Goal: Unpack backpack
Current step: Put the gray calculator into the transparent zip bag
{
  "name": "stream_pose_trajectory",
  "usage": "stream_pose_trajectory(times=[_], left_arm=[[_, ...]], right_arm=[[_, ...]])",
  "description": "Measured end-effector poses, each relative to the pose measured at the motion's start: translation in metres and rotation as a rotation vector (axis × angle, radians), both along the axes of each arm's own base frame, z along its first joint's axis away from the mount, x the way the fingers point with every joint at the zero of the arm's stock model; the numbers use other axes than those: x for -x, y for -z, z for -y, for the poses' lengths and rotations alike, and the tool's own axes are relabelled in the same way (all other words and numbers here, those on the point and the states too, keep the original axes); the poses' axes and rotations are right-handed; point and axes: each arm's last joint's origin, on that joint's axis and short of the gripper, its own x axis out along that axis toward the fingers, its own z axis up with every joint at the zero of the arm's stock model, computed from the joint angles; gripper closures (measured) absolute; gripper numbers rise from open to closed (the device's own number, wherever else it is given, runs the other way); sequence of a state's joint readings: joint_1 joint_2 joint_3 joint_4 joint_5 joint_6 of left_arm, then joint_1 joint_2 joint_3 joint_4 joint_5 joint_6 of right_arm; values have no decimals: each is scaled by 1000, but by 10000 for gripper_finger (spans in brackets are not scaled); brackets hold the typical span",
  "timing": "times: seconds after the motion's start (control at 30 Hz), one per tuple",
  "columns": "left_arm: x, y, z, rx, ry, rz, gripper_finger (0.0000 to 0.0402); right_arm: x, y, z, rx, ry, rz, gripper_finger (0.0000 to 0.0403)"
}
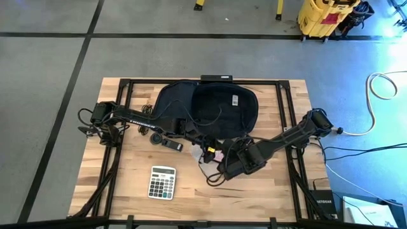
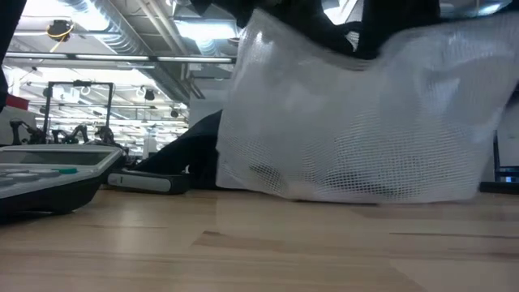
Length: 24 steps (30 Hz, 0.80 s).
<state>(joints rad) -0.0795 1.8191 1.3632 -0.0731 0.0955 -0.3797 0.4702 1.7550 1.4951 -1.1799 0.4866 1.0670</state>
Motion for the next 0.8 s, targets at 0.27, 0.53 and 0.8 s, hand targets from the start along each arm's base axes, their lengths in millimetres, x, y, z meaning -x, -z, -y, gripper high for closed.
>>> stream_pose_trajectory(times=[0.27,0.53,0.8], left_arm=[[0,0,1,-24,25,-1,402],[3,4,3,-73,85,-30,391],[6,-4,4,-113,156,5,293]], right_arm=[[0,7,0,1,-1,-2,366],[-3,-3,-1,18,-44,17,401],[-2,-3,-1,19,-46,5,402]])
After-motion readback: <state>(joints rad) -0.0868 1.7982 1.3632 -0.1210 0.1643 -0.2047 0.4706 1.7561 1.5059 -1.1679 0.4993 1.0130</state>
